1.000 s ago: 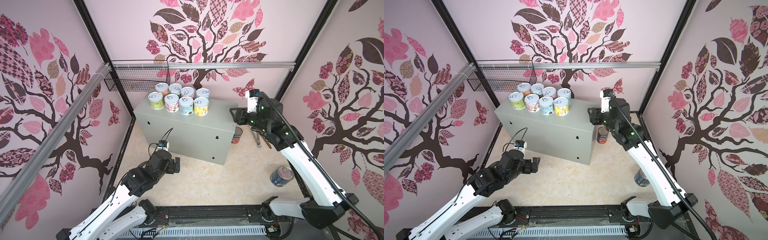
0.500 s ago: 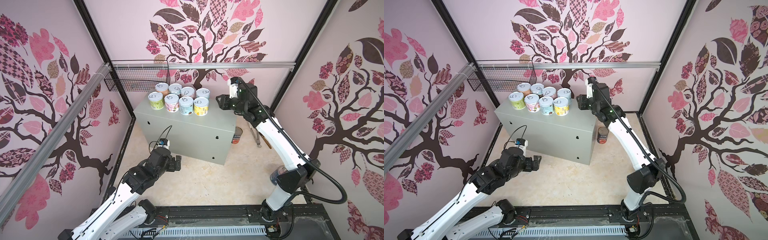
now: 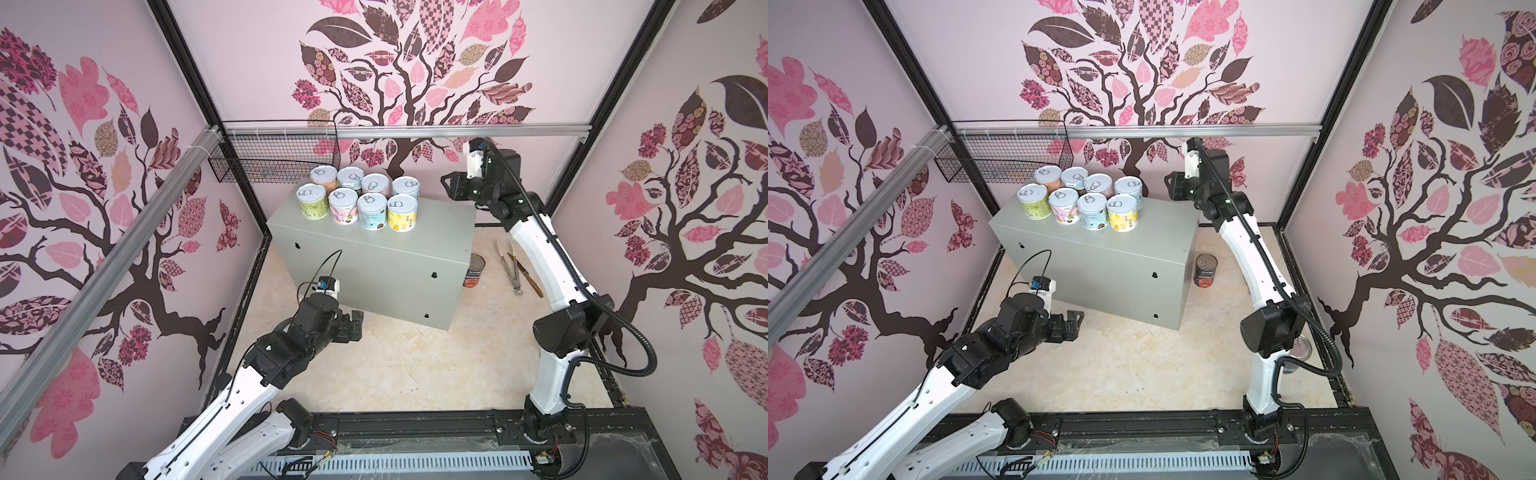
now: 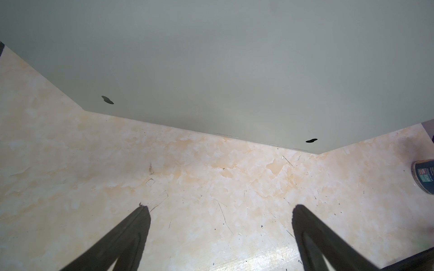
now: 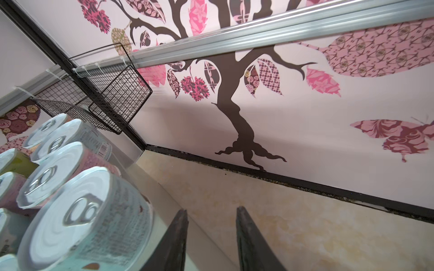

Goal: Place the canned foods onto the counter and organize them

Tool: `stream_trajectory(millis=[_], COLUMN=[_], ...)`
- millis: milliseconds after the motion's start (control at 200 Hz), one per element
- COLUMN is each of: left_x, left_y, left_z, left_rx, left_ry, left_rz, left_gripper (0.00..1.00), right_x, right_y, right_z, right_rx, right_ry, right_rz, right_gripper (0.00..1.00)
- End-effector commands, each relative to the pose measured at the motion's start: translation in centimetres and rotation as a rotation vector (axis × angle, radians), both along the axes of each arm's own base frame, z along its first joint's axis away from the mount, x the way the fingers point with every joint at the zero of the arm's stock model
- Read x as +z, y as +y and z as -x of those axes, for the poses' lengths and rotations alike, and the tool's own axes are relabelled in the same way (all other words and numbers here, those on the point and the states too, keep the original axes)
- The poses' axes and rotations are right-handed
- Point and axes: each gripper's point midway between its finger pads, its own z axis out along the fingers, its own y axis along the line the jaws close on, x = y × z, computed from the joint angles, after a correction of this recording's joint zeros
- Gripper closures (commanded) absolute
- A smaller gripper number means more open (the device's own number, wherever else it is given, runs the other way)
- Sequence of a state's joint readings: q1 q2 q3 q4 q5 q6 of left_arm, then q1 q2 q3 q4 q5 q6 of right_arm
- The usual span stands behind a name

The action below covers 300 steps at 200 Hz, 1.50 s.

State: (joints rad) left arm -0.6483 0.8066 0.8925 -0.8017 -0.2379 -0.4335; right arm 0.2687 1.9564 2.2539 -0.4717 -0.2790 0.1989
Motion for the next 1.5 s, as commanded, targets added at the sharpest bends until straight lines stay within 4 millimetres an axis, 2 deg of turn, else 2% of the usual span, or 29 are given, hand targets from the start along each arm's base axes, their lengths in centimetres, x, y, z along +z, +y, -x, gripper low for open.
stream_trajectory(millis=[0, 340, 515, 1110, 1495], left_x=[-0.8, -1.0, -1.1, -0.9, -0.8], left_y=[-0.2, -0.2, -0.2, 0.2, 0.3], left_z=[0.0, -0.1, -0.1, 0.0, 0.0], left_rx=[-0.016, -0.016, -0.013, -0.001, 0.001], left_ry=[0.008, 0.017, 0.017, 0.007, 0.001], left_rz=[-0.009, -0.015, -0.016, -0.021, -0.022], left_gripper=[0.02, 0.02, 0.02, 0.02, 0.02], right_x=[1.1, -0.1, -0.9, -3.0, -2.9], right_y=[2.3, 4.6, 5.5, 10.7, 11.2], right_z=[0.1, -1.3, -1.8, -0.7, -0.1], right_rx=[0.187, 0.370, 0.397, 0.456, 0.463], right_ry=[-0.012, 0.053, 0.074, 0.091, 0.090], right_rz=[-0.069, -0.211, -0.252, -0.211, -0.194], right_gripper=[0.64, 0.66, 0.67, 0.68, 0.68])
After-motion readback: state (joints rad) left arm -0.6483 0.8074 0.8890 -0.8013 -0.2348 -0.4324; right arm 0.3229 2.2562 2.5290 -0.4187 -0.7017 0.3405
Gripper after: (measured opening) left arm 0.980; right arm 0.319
